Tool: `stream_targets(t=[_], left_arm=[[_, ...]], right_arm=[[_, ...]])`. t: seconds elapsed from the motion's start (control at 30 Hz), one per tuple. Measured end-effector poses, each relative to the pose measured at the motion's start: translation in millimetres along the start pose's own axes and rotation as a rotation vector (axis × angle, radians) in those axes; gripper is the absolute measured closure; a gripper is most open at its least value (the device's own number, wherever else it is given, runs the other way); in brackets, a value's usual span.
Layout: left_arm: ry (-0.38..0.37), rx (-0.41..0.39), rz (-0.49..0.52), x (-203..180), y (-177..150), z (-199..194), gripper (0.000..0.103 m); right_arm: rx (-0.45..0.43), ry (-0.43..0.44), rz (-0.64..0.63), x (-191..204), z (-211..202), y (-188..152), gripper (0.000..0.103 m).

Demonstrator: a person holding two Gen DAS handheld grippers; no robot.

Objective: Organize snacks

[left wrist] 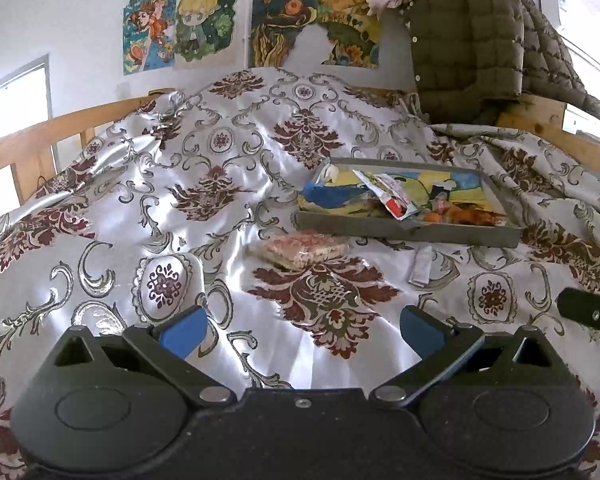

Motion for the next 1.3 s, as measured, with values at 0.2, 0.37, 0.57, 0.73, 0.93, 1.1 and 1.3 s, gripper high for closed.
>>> stream_targets(t=[0.2, 0.37, 0.57, 0.73, 0.93, 1.1, 1.3], left_arm=[[0.003, 0.029, 0.002, 5, -7, 5, 0.001], [-0.011, 0.061, -0.037, 11, -13, 11, 0.001], [0.020, 0.083, -0.021, 19, -17, 16, 0.001], [0.034, 0.092, -0.019, 27, -16, 22, 0.001], [0.050, 0.119, -0.044, 35, -15, 33, 0.001], [0.059, 0.128, -0.036, 39, -16, 39, 0.001], [0.071, 0.134, -0.008, 45, -10, 50, 0.001]], right_arm=[[-0.005, 0.021, -0.003, 6, 5, 2, 0.000], [0.000, 0.043, 0.010, 10, 12, 1, 0.000], [0.011, 0.065, 0.042, 13, 20, -1, 0.000], [0.034, 0.066, 0.041, 14, 30, -7, 0.000], [0.067, 0.066, 0.062, 15, 41, -13, 0.000], [0.077, 0.061, 0.053, 17, 47, -16, 0.000], [0.086, 0.066, 0.044, 19, 57, -17, 0.000]])
Point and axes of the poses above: each gripper's, at about its wrist camera, not at the fingertips, and z roughly the way its jaws point, x to its left, y to its top, the point moved 10 cm from there along z, roughly the way its jaws point, and after that the axes turned 6 degrees about -x, right-handed, at the moved point
